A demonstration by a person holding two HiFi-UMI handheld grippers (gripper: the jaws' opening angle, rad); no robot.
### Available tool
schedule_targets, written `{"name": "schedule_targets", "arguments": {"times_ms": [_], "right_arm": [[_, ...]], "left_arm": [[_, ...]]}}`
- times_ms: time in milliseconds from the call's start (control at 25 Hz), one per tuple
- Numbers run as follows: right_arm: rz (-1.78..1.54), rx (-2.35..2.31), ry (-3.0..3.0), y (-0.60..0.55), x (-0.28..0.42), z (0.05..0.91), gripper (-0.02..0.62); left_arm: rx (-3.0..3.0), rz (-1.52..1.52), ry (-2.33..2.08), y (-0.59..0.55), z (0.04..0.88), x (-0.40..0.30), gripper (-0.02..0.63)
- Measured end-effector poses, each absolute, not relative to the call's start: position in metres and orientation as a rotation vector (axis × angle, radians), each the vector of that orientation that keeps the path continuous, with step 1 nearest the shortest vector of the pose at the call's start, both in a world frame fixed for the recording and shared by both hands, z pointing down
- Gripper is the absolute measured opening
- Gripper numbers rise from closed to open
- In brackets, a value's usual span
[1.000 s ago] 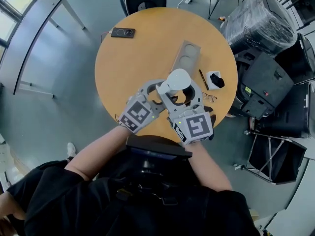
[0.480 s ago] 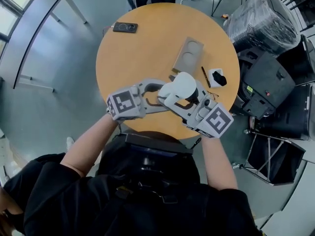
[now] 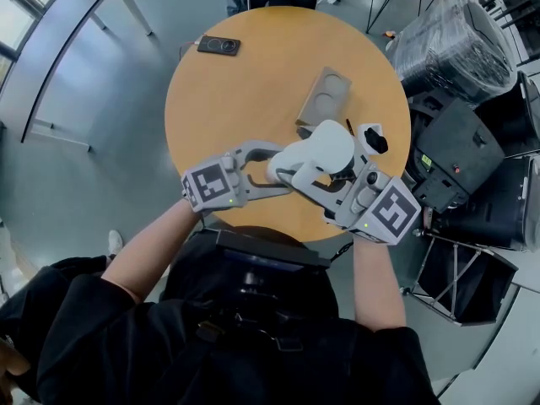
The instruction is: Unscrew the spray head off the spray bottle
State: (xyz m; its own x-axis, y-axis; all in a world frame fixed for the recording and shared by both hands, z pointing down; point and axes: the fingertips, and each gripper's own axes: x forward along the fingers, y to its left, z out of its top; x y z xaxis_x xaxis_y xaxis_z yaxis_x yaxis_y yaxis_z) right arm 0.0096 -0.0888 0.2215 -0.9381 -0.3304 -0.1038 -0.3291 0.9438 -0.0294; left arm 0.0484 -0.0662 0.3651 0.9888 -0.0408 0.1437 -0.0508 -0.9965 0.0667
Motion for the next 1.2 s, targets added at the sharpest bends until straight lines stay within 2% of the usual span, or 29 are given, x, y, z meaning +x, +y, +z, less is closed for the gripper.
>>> {"name": "schedule_targets", "arguments": {"times_ms": [760,1000,1200], "right_arm": [[0.071,-0.556,2.945,-0.090,0.034,0.157,0.259],[0.032,-0.682,2.989,-0.103,0.044,0.178,0.259],[-0.130,-0.823,3.017,-0.123,0.053,0.217,0.259]], "left_arm": [[3.064,0.275,-0.173,-0.075,0.401,0.041,0.301],[3.080,0.242,-0.292,-0.086,0.399,0.033,0.302],[3.091,0.213,-0.394,-0.099,0.392,0.026,0.302]]}}
